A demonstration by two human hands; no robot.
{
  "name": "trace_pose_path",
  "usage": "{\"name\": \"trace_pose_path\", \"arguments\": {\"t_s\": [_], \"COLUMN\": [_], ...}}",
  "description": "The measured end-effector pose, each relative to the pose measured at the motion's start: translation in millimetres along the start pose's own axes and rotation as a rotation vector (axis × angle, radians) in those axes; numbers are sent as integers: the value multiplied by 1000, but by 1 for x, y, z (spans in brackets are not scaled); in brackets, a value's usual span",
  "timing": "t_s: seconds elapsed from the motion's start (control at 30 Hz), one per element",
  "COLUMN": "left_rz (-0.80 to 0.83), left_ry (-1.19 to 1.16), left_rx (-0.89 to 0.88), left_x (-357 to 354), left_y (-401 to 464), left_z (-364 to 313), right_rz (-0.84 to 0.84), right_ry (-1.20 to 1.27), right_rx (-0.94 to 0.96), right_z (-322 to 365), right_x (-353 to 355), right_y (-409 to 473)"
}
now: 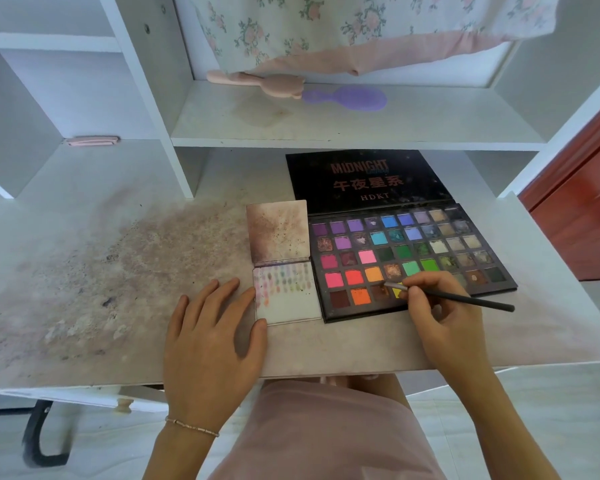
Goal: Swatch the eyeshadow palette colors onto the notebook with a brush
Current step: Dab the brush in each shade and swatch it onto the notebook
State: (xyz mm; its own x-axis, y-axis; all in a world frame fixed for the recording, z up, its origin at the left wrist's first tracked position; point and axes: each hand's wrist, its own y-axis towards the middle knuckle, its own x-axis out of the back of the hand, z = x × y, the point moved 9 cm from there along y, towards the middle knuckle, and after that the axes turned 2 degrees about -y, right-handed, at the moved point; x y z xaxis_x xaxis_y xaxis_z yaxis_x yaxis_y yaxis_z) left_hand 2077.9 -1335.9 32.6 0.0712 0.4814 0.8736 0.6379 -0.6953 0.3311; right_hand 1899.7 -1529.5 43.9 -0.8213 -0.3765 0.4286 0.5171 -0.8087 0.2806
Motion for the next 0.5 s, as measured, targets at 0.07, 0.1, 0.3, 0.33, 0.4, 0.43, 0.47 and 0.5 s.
{"name": "trace_pose_path", "arguments": {"t_s": [0.07,0.1,0.3,0.33,0.4,0.43,0.47,0.5], "left_rz": [4,5,8,12,19,20,20,20], "left_ry": [4,5,6,7,8,9,11,12], "left_rx": [-1,-1,0,1,4,4,5,5], "left_x": [0,0,0,0,-1,-1,-1,-1], "left_y": [0,0,0,0,0,1,1,1], "left_z": [0,0,0,0,0,0,0,0], "right_rz": [25,32,55,52,34,27,32,44], "right_ry": [-12,-13,-67,-73,-67,-59,-58,-69], "right_rx": [14,23,47,43,44,47,52,61], "right_z": [1,2,3,1,1,2,3,4], "right_x": [-3,-4,-7,-7,-5,-4,-4,-5], "right_y": [-1,-1,-1,-1,-2,-2,-2,-2]}}
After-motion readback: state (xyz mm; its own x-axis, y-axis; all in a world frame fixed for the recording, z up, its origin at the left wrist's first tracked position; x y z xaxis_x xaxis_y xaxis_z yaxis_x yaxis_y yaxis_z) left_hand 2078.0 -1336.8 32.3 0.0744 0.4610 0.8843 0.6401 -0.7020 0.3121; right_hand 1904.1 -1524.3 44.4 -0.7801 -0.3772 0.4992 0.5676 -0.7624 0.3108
